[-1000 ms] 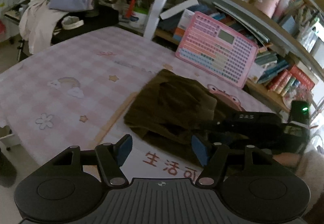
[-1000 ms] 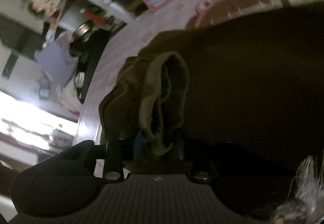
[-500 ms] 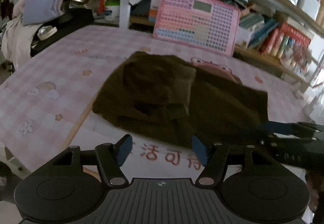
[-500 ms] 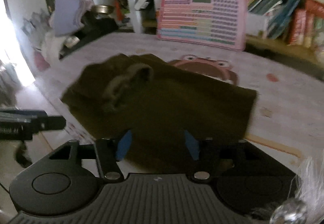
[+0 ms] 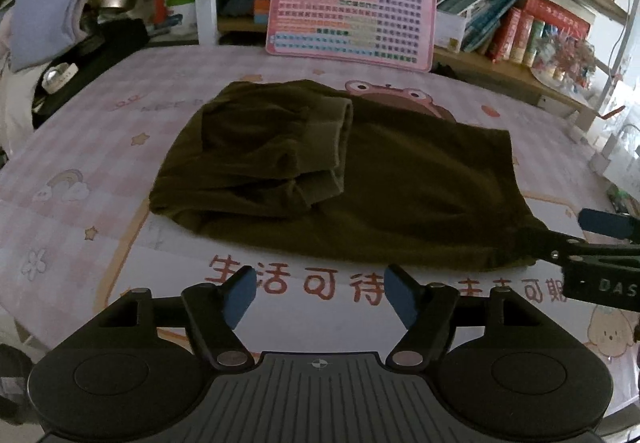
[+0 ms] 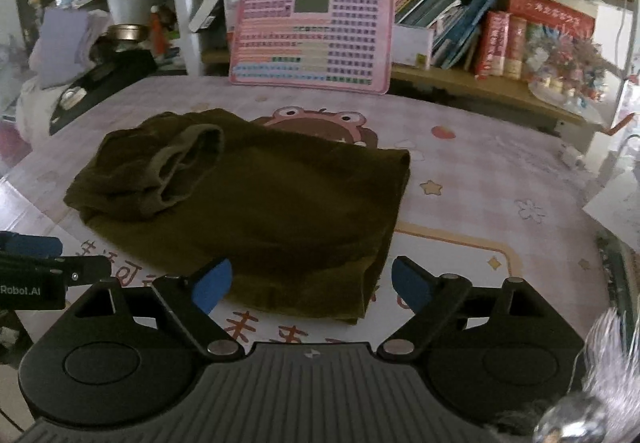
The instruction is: Fold clothes
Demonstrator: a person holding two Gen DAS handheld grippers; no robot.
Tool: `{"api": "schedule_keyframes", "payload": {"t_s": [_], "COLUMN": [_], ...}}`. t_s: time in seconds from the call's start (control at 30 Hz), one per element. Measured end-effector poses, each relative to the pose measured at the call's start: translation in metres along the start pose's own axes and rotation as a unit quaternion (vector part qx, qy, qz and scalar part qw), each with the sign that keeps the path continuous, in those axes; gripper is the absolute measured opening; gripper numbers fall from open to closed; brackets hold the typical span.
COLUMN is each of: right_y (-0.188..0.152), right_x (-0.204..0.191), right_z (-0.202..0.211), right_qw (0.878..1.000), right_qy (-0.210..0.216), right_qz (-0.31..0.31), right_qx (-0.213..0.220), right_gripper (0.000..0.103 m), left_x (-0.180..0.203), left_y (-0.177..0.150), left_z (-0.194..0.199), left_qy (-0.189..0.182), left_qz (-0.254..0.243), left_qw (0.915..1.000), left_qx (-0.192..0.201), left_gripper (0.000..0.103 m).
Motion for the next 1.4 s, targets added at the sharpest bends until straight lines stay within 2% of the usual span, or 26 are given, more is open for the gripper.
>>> {"api": "schedule_keyframes", "payload": {"t_s": [0.23, 0.43, 0.9, 1.1, 1.4], "right_y": [-0.006, -0.014, -0.037, -0.034, -0.031], "right_x": [-0.018, -0.038, -0.064, -0.066, -0.069], "right_z": [0.010, 0.018, 0.037, 0.033, 0.028], "right_qw": [0.999, 0.999, 0.993, 0.994, 0.995], "right_qy": [-0.027, -0.047, -0.106, -0.103, -0.095], "right_qz": [-0.018, -0.026, -0.035, -0.027, -0.013], "right_qx": [-0.004, -0.009, -0.032, -0.034, -0.036], "right_gripper": [0.089, 0.091, 0.092, 0.092, 0.092], "left_x": [-0.016, -0.029, -0.042, -0.046, -0.044], "left_y": [-0.004, -0.010, -0.021, -0.020, -0.016], "left_z": [0.006, 0.011, 0.007, 0.006, 0.002], "left_qy": [-0.009, -0.002, -0.060, -0.065, -0.050], "left_qz": [-0.021, -0.049, -0.060, -0.056, -0.045], "left_qw": [0.9997, 0.9986, 0.9962, 0.9961, 0.9976], "left_qx": [0.007, 0.019, 0.018, 0.021, 0.019], "left_gripper": [0.079, 0.085, 0.086, 0.086, 0.086]}}
Point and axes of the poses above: each gripper's, at about its wrist camera, not at the fingertips, and z roughly against the way its jaws point, x to its right, y to its top, the point moved 4 cm from there along -z, roughly the way its jaws point, and after that the axes turned 4 degrees about y, right-handed, at the moved point
